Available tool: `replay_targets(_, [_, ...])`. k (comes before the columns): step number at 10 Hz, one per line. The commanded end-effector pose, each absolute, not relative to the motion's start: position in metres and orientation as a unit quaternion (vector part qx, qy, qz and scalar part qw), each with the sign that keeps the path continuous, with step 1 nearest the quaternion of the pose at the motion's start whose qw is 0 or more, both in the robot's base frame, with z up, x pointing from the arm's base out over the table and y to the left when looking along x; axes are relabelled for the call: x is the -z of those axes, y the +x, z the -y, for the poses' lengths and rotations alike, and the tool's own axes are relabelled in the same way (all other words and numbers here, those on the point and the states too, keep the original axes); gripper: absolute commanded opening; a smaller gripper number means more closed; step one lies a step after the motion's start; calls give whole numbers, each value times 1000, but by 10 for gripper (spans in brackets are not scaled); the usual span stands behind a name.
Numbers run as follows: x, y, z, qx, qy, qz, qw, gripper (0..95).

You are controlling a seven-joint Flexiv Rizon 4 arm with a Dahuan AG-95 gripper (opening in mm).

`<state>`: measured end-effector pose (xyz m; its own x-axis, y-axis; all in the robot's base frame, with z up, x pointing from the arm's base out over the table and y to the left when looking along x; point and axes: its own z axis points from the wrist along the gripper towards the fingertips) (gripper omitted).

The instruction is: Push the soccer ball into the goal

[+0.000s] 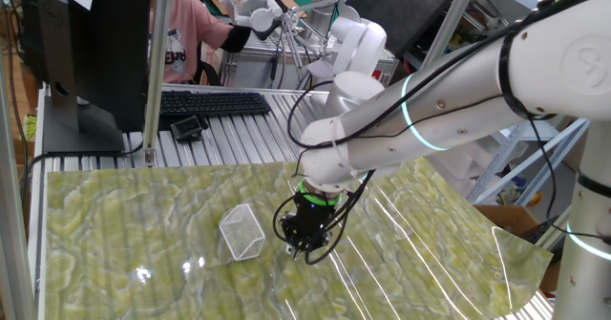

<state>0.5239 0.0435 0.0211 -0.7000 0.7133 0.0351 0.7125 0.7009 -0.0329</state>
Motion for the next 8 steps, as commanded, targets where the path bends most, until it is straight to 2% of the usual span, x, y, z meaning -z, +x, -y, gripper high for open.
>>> replay_targets(1, [-22,521,-40,-6,-389,921,24,0])
replay_targets(8, [-23,518,-34,-19,-382,924,18,0])
